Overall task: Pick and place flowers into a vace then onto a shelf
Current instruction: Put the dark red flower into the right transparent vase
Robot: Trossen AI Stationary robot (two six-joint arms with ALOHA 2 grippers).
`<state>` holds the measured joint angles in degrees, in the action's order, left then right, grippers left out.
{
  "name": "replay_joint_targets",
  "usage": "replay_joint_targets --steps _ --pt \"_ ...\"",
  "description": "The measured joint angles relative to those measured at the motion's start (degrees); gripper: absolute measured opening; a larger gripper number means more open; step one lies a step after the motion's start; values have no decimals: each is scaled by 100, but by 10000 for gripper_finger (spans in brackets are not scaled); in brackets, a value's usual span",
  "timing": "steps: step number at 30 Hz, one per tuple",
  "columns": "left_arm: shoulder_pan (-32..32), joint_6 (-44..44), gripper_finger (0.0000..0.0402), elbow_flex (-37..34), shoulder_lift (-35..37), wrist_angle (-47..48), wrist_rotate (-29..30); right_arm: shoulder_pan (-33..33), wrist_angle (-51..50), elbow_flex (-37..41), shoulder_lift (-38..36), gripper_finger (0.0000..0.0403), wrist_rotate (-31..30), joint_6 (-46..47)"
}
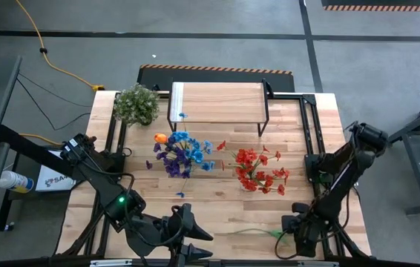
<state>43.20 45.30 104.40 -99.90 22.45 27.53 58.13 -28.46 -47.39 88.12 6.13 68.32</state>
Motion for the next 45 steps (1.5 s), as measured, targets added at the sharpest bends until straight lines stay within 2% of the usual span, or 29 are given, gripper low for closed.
replay_joint_targets --steps 4,8,21,29,36,45 --pt "0 0 232 0 0 59 -1 0 -1182 -572 -431 1 -151 -244" --pt "0 -52 232 0 2 75 -4 0 -2581 -1547 -538 1 -243 -570" --pt "-7 -493 232 6 92 93 -9 -4 -6116 -5179 184 0 -699 -938" --pt "-9 -505 232 7 292 153 -10 -336 -6151 -6698 805 0 -954 -1875" --pt "-9 -500 232 7 478 174 -42 -834 -6154 -7240 1321 0 -915 -3015" --pt "-9 -238 232 7 529 211 -859 -1405 -6161 -7888 1830 0 -945 -4092"
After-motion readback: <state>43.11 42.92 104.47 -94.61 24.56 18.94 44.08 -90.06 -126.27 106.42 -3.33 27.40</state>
